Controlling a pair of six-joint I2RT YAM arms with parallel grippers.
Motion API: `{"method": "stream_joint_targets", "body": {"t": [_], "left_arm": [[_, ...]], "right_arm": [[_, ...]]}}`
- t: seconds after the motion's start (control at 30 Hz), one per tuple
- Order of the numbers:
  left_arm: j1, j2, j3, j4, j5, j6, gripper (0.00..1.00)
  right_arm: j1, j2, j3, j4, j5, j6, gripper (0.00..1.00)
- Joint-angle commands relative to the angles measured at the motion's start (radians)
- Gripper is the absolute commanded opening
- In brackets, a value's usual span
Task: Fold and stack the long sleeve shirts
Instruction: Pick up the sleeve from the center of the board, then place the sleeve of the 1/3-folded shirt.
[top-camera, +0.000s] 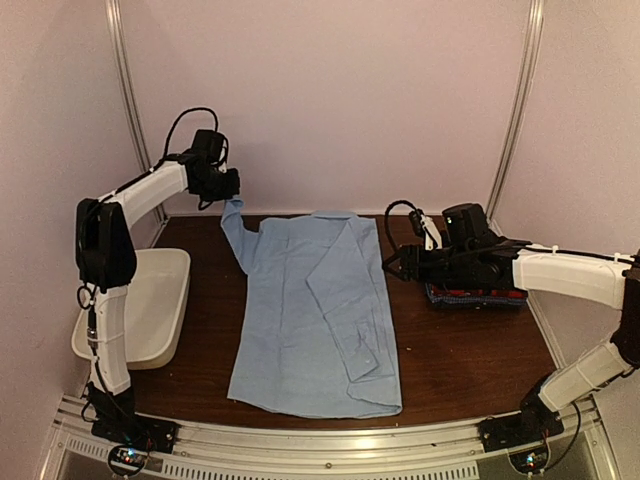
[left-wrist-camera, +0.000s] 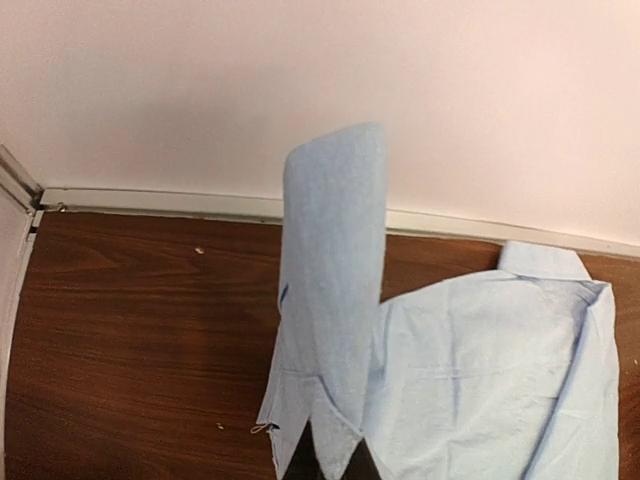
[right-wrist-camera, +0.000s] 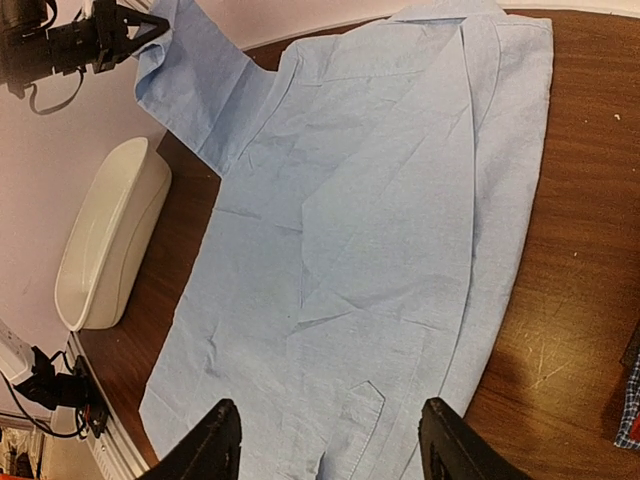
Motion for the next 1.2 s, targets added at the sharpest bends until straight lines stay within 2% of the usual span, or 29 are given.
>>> {"method": "stream_joint_targets", "body": {"t": [0.0, 0.37, 0.43, 0.5, 0.7, 0.8, 1.0, 1.17], "left_arm": [[-0.083, -0.045, -0.068, 0.027, -0.004, 0.034, 0.01], [-0.285, -0.096, -0.236, 0.105, 0.05, 0.028, 0.01], [-0.321, -0.095, -0.268, 0.121, 0.06, 0.031, 0.04], [-0.353, -0.094, -0.305, 0.144, 0.076, 0.042, 0.11], [-0.398, -0.115, -0.394, 0.169, 0.171, 0.044, 0.55], [-0.398, -0.165, -0.441, 0.201, 0.177, 0.024, 0.64], [-0.352, -0.189, -0.451, 0.17, 0.056, -0.057, 0.65], [-0.246, -0.152, -0.473, 0.173, 0.136, -0.1, 0.61]], "right_arm": [[0.007, -0.002, -0.023, 0.035, 0.032, 0.004, 0.62], [0.009, 0.001, -0.041, 0.061, 0.041, 0.015, 0.62], [0.007, 0.001, -0.047, 0.065, 0.044, 0.015, 0.62], [0.008, 0.003, -0.052, 0.067, 0.046, 0.016, 0.62], [0.009, 0.003, -0.061, 0.066, 0.053, 0.016, 0.62], [0.008, 0.005, -0.059, 0.062, 0.061, 0.012, 0.62], [0.009, 0.019, -0.054, 0.064, 0.059, 0.011, 0.62], [0.009, 0.016, -0.051, 0.057, 0.063, 0.006, 0.62]]}}
